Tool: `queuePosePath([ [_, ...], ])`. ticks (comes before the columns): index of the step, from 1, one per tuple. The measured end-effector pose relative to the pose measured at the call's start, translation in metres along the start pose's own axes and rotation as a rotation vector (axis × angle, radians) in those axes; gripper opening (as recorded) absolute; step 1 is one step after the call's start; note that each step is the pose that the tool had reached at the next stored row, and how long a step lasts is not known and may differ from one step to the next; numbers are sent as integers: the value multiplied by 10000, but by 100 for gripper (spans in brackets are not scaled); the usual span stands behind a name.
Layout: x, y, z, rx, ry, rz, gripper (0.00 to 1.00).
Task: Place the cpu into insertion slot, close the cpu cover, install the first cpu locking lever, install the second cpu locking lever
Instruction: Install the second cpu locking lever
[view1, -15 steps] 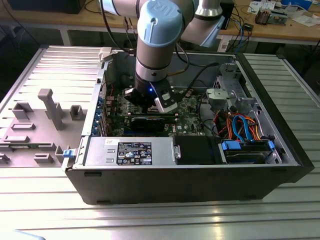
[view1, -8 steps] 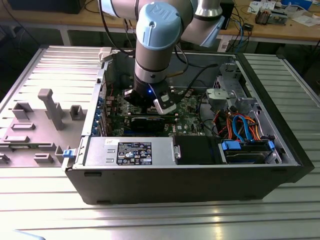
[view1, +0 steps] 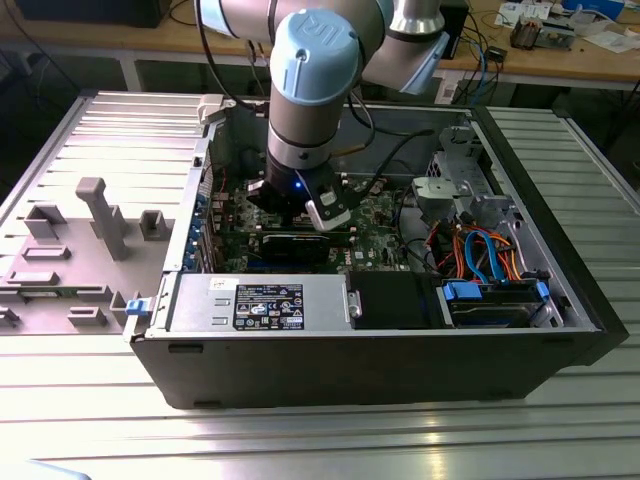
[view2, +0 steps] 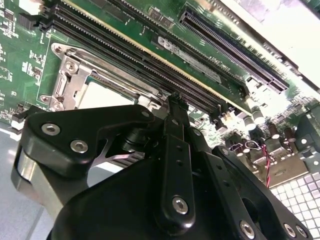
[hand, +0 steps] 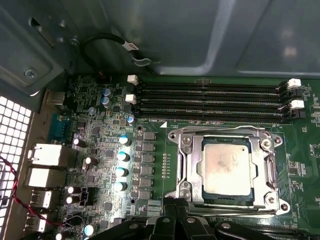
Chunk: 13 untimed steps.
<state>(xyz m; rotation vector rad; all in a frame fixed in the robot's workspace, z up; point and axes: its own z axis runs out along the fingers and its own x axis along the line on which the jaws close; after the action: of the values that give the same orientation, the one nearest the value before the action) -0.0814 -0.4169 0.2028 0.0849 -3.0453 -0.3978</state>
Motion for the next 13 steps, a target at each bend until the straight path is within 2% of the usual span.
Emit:
queuePosePath([
  [3,-1,-5,19,-185,-9,-20,11],
  [10,1,-14,54,-335,-25,-47,11],
  [13,5,-15,57,-340,-26,-57,11],
])
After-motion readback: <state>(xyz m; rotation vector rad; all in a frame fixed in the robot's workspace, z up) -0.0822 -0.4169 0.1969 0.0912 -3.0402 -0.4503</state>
